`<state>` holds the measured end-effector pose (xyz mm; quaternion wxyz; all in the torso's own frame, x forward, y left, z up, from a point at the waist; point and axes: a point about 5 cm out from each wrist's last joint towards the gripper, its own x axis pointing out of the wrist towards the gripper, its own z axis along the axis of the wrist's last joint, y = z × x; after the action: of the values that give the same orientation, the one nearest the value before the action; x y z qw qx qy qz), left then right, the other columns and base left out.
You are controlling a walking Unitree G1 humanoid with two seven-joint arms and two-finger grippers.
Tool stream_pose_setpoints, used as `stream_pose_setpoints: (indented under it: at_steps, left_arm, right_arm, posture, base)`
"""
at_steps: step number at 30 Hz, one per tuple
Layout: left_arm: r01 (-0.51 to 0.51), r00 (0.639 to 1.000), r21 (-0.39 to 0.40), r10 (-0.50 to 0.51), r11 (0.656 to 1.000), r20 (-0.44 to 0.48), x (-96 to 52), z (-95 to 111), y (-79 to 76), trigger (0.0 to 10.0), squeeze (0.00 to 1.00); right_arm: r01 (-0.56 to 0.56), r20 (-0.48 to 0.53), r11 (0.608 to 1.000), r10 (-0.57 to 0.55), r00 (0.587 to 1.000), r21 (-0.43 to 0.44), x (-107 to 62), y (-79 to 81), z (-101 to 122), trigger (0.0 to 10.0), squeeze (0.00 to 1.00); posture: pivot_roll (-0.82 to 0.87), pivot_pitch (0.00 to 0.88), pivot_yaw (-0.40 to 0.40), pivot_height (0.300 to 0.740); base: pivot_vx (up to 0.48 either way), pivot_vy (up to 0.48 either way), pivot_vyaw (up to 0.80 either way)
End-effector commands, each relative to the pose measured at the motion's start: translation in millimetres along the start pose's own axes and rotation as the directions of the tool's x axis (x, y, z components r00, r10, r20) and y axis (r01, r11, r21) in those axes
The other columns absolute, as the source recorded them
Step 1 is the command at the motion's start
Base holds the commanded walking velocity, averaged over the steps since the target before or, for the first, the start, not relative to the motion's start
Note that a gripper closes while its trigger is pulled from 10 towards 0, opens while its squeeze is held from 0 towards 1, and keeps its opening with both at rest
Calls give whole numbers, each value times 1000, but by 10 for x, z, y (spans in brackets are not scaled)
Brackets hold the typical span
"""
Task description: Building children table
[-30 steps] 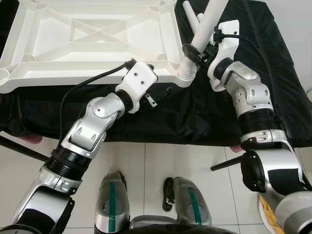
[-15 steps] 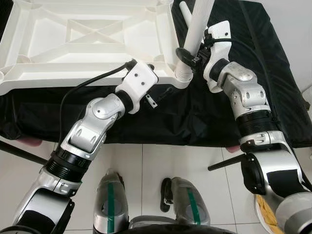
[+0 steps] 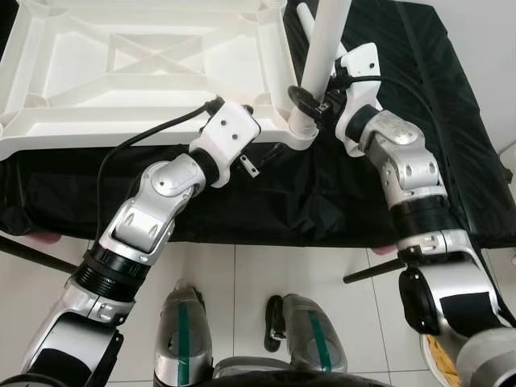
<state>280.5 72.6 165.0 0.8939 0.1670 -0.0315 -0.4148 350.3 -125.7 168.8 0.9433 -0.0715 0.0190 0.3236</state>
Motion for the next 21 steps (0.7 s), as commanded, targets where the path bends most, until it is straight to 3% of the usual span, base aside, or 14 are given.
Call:
stream_pose_setpoints:
  at_steps: [1, 14, 21]
  left_arm:
    - [3, 1000, 6, -3, 1000, -11, -11, 1, -5, 10000, 0]
    - [5, 1000, 9, -5, 1000, -8, -26, 25, 9, 10000, 0]
    - [5, 1000, 10, -5, 1000, -8, -31, 33, 16, 10000, 0]
  right_arm:
    - [-29, -121, 994, 41, 992, 103, -49, 149, -363, 10000, 0]
    - [73, -58, 983, -64, 996, 171, -189, 114, -386, 10000, 0]
    - [102, -75, 968, -87, 993, 228, -215, 94, -424, 10000, 0]
  posture:
    - [54, 45, -51, 740]
    - [48, 65, -39, 740]
    - [47, 68, -34, 740]
  base:
    - [0, 0, 0]
    - [0, 0, 0]
    - [0, 0, 0]
